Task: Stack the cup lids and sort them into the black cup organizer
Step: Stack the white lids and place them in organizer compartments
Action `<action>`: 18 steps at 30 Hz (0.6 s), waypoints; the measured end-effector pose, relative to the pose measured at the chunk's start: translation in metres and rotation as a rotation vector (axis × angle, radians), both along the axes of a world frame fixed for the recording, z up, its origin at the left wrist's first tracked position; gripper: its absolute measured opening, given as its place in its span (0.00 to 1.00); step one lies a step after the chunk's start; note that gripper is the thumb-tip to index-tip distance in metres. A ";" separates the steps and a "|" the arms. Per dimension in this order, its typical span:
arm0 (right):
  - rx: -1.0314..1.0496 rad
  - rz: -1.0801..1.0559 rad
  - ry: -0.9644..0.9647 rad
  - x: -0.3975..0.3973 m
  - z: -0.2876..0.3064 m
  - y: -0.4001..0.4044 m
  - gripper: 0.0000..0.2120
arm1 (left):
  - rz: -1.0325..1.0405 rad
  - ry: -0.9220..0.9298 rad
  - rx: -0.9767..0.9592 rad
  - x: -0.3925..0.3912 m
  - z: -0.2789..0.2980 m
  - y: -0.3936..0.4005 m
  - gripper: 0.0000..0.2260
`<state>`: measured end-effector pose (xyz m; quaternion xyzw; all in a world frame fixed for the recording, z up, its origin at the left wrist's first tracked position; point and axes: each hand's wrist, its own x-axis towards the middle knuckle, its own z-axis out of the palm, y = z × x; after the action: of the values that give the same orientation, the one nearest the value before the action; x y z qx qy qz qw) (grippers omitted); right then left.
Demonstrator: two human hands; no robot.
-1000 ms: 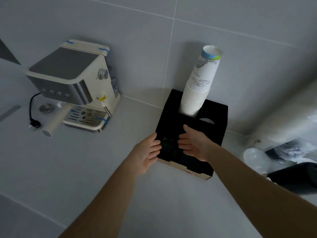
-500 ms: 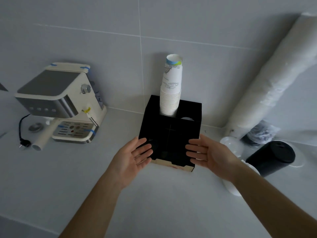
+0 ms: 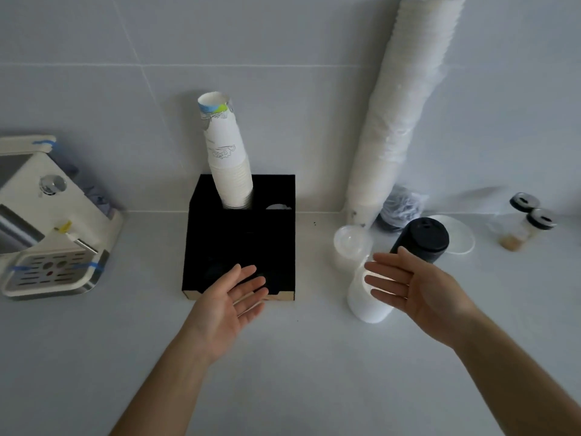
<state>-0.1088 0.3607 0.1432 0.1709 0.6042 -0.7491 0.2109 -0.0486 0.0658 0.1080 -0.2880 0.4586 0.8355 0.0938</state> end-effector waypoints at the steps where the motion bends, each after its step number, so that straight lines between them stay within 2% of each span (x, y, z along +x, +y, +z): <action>1: 0.004 -0.016 0.001 0.000 -0.002 0.009 0.17 | -0.007 -0.002 0.000 -0.002 -0.001 0.006 0.16; 11: 0.087 -0.106 -0.043 -0.003 -0.042 0.087 0.15 | -0.093 -0.090 -0.104 -0.017 -0.023 0.070 0.14; 18: 0.188 -0.056 -0.066 -0.013 -0.065 0.103 0.13 | -0.178 -0.143 -0.241 -0.033 -0.033 0.109 0.12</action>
<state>-0.1222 0.4633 0.0780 0.2312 0.6596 -0.6886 0.1930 -0.0819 0.1745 0.0753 -0.3142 0.5714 0.7401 0.1644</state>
